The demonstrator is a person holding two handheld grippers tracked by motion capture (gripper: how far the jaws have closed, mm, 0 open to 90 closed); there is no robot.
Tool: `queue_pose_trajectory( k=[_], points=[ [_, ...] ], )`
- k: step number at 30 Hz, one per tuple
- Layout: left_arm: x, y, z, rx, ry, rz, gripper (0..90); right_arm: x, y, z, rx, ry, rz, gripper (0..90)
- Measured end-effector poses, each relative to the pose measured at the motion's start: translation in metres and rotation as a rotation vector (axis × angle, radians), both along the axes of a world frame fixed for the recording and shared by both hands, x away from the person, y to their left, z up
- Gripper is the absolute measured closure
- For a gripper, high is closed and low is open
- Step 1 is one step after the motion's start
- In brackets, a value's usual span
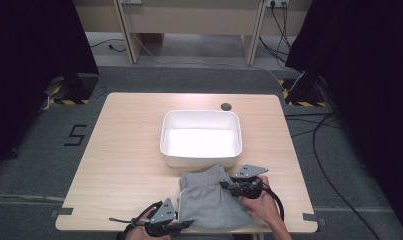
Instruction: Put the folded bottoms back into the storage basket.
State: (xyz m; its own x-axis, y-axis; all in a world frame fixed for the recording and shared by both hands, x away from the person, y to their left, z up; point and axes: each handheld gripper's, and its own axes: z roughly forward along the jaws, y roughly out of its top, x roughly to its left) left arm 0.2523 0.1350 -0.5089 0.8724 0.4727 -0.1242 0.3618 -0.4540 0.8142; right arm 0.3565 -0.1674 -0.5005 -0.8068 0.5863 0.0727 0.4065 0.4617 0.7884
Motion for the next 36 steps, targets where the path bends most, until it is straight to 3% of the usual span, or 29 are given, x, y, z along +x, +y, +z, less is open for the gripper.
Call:
queue_pose_trajectory(
  k=[16, 20, 28, 36],
  points=[
    [-0.011, 0.013, 0.030, -0.053, -0.041, 0.002, 67.2, -0.019, 0.003, 0.034, 0.037, -0.097, 0.035, 72.7],
    [-0.014, 0.017, 0.040, -0.050, -0.059, 0.004, 67.2, -0.022, 0.006, 0.044, 0.047, -0.117, 0.047, 72.7],
    [-0.014, 0.022, 0.060, -0.050, -0.088, 0.013, 67.1, -0.020, 0.013, 0.062, 0.062, -0.151, 0.059, 72.7],
    [-0.010, 0.029, 0.075, -0.074, -0.110, 0.023, 67.1, -0.018, 0.020, 0.090, 0.055, -0.186, 0.077, 72.7]
  ],
)
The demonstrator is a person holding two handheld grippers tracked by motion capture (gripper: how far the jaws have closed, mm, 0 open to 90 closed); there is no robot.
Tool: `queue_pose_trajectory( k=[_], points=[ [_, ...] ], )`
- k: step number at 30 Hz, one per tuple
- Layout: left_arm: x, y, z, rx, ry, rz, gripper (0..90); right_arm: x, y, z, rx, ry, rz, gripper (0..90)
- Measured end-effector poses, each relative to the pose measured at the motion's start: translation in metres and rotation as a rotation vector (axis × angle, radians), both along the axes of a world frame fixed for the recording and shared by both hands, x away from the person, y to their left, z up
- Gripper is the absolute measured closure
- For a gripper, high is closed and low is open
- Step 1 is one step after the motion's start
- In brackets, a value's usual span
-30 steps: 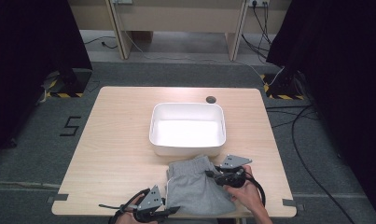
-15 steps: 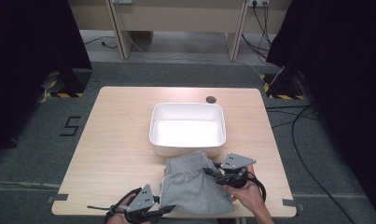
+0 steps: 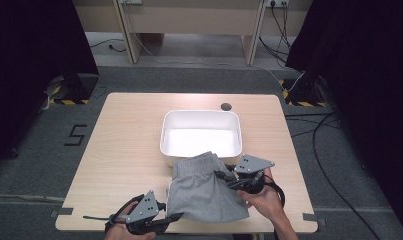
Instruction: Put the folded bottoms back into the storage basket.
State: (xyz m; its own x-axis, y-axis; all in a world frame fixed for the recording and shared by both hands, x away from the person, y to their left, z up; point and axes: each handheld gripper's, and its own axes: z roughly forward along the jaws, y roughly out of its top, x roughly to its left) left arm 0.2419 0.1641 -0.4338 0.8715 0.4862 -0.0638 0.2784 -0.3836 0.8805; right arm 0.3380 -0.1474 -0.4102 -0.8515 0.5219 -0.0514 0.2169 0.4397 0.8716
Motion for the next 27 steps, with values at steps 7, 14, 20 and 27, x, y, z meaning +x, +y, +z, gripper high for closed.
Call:
queue_pose_trajectory(
  k=[7, 14, 20, 27],
  points=[
    [0.003, 0.001, 0.016, 0.005, -0.026, 0.003, 67.1, 0.005, 0.004, 0.018, -0.006, -0.025, 0.018, 72.7],
    [0.006, 0.003, 0.032, -0.004, -0.031, 0.008, 67.1, 0.009, 0.005, 0.032, 0.002, -0.042, 0.029, 72.7],
    [0.013, 0.006, 0.043, -0.015, -0.035, 0.015, 67.0, 0.016, 0.006, 0.045, 0.008, -0.050, 0.038, 72.7],
    [0.024, 0.008, 0.055, -0.016, -0.058, 0.025, 67.0, 0.027, 0.009, 0.057, 0.001, -0.056, 0.035, 72.7]
  ],
)
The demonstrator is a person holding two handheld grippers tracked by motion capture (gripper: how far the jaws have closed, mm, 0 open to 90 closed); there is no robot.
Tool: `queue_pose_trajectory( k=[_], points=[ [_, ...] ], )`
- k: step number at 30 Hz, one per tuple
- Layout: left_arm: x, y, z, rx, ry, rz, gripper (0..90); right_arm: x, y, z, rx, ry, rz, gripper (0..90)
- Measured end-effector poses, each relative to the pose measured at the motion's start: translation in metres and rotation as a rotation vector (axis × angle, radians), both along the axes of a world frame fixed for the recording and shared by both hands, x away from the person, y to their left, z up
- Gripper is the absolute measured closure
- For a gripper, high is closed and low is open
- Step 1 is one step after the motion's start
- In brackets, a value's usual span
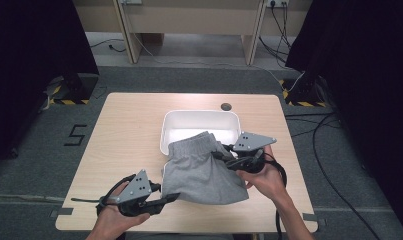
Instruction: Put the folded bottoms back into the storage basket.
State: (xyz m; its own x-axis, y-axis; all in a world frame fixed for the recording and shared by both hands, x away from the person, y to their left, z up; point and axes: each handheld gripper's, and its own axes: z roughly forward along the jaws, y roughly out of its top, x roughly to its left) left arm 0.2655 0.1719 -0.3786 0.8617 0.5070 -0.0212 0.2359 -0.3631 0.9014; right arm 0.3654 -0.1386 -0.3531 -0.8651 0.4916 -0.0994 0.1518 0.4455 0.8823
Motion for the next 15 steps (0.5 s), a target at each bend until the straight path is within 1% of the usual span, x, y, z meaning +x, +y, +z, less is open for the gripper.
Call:
queue_pose_trajectory(
  k=[2, 3, 5, 9, 12, 15],
  points=[
    [0.003, 0.000, 0.003, -0.001, -0.005, 0.001, 67.0, 0.003, 0.001, 0.004, 0.000, -0.002, -0.003, 72.7],
    [0.005, 0.000, 0.005, 0.000, -0.005, 0.001, 67.0, 0.005, 0.001, 0.006, -0.006, -0.013, 0.000, 72.7],
    [0.009, 0.001, 0.009, 0.002, -0.010, 0.004, 67.0, 0.008, 0.003, 0.011, -0.012, -0.018, -0.003, 72.7],
    [0.015, 0.002, 0.017, -0.004, -0.020, 0.006, 67.0, 0.016, 0.005, 0.021, -0.018, -0.029, -0.004, 72.7],
    [0.021, 0.004, 0.023, -0.002, -0.025, 0.012, 67.0, 0.021, 0.007, 0.027, -0.020, -0.026, -0.004, 72.7],
    [0.029, 0.004, 0.026, 0.000, -0.024, 0.022, 67.0, 0.029, 0.009, 0.031, -0.025, -0.031, -0.006, 72.6]
  ],
)
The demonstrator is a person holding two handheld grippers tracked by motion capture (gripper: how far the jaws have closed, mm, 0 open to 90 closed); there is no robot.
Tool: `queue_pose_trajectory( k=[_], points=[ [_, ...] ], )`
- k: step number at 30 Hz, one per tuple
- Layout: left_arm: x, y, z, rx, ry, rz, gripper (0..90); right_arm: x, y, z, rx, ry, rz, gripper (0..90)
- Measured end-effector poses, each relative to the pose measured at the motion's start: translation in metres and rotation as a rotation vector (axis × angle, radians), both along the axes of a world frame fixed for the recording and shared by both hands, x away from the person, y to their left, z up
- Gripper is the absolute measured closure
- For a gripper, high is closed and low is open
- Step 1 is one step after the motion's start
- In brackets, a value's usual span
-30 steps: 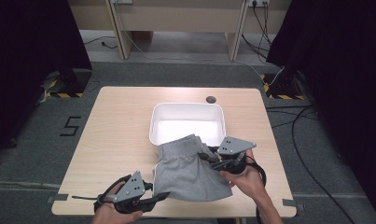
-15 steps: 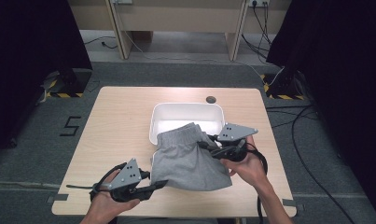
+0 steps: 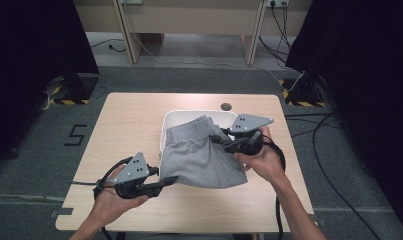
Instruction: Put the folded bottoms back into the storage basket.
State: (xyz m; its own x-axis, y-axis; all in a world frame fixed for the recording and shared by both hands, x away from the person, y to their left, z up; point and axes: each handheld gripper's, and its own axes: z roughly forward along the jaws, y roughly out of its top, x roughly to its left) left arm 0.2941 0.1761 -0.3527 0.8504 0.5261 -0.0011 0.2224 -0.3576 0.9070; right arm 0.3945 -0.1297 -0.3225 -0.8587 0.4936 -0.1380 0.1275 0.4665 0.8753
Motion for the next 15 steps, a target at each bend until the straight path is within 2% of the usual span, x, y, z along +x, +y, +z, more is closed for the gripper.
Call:
queue_pose_trajectory(
  k=[7, 15],
  points=[
    [0.025, 0.000, -0.001, 0.003, 0.027, 0.024, 67.0, 0.024, 0.004, 0.001, -0.011, 0.019, -0.014, 72.7],
    [0.053, -0.002, -0.007, 0.004, 0.040, 0.058, 67.0, 0.049, 0.004, -0.002, -0.025, 0.049, -0.055, 72.7]
  ],
)
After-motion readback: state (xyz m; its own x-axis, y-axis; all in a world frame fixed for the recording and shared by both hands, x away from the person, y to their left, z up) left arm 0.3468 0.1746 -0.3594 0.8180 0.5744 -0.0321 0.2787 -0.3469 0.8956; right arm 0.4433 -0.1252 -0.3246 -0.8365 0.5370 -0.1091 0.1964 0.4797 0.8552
